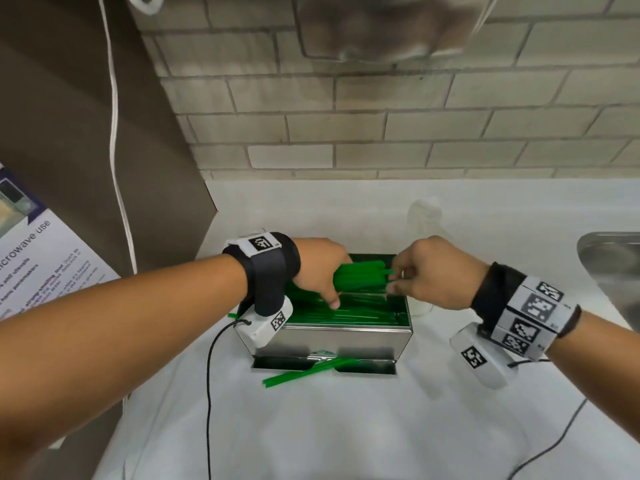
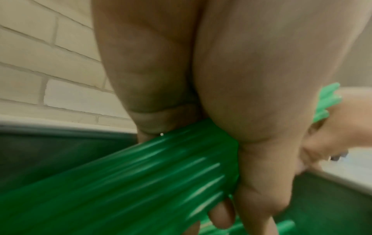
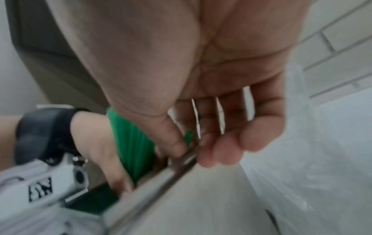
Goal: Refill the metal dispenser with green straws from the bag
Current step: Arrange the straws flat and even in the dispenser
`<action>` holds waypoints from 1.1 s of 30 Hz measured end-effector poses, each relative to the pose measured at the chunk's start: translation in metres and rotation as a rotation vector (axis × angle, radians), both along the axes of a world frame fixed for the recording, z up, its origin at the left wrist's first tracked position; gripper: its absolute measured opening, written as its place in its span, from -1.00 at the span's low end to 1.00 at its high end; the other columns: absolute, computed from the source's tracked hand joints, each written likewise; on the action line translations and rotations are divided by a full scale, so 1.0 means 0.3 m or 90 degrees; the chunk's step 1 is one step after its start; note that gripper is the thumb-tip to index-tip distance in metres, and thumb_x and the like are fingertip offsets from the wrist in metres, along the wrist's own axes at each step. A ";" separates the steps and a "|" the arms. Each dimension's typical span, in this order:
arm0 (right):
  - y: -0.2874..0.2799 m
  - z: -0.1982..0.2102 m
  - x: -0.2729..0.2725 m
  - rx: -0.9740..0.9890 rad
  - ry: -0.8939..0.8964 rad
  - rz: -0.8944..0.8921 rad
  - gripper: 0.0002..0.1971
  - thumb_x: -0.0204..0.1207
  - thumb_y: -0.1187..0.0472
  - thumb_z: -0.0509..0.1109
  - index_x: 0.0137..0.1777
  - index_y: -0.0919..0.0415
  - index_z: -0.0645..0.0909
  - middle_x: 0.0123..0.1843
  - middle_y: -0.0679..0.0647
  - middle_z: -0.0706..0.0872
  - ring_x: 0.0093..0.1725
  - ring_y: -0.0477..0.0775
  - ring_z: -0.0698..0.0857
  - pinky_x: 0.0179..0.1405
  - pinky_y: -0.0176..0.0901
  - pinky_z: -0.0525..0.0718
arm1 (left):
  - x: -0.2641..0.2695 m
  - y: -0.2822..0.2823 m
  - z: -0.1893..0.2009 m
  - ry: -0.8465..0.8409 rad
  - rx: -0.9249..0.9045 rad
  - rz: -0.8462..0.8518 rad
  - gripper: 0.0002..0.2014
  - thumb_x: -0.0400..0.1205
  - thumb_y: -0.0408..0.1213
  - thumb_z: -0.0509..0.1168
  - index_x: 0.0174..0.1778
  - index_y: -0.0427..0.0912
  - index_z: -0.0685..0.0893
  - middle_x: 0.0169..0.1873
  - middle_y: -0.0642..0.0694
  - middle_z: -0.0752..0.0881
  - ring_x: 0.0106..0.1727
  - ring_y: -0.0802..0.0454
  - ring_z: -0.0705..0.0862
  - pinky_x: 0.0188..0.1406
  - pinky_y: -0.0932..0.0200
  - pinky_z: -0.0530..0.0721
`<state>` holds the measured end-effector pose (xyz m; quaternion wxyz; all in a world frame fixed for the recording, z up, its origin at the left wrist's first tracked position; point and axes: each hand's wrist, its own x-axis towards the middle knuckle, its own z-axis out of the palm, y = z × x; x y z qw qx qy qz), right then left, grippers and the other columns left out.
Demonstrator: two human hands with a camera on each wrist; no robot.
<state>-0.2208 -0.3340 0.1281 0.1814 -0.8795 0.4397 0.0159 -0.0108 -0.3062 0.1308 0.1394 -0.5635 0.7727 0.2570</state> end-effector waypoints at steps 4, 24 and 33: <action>0.003 0.106 -0.046 -0.089 -0.056 -0.010 -0.88 0.50 0.12 0.54 -0.04 0.06 0.89 -0.45 -0.26 0.66 -0.42 -0.25 0.58 -0.36 -0.62 0.41 | -0.027 -0.019 -0.024 -0.104 0.011 -0.015 -0.49 0.55 0.01 0.54 0.29 -0.25 0.69 -0.17 -0.05 0.69 -0.18 -0.06 0.62 -0.23 0.18 0.54; 0.039 0.120 -0.053 0.013 -0.157 -0.040 -0.87 0.54 0.07 0.50 0.01 -0.10 0.87 -0.32 -0.29 0.79 -0.26 -0.41 0.70 -0.22 -0.68 0.49 | 0.248 0.086 0.109 -0.011 0.039 0.112 -0.88 0.58 -0.11 0.50 0.02 0.09 0.82 -0.15 0.21 0.84 -0.09 0.25 0.75 0.10 0.22 0.67; 0.067 0.002 0.181 -0.034 0.028 0.182 -0.86 0.55 0.08 0.40 0.00 0.03 0.77 -0.20 -0.15 0.65 -0.01 -0.01 0.62 -0.06 -0.17 0.57 | 0.183 0.123 0.008 -0.042 0.102 0.022 -0.82 0.71 -0.11 0.31 0.14 0.02 0.79 -0.15 0.24 0.73 -0.11 0.17 0.65 -0.03 0.20 0.56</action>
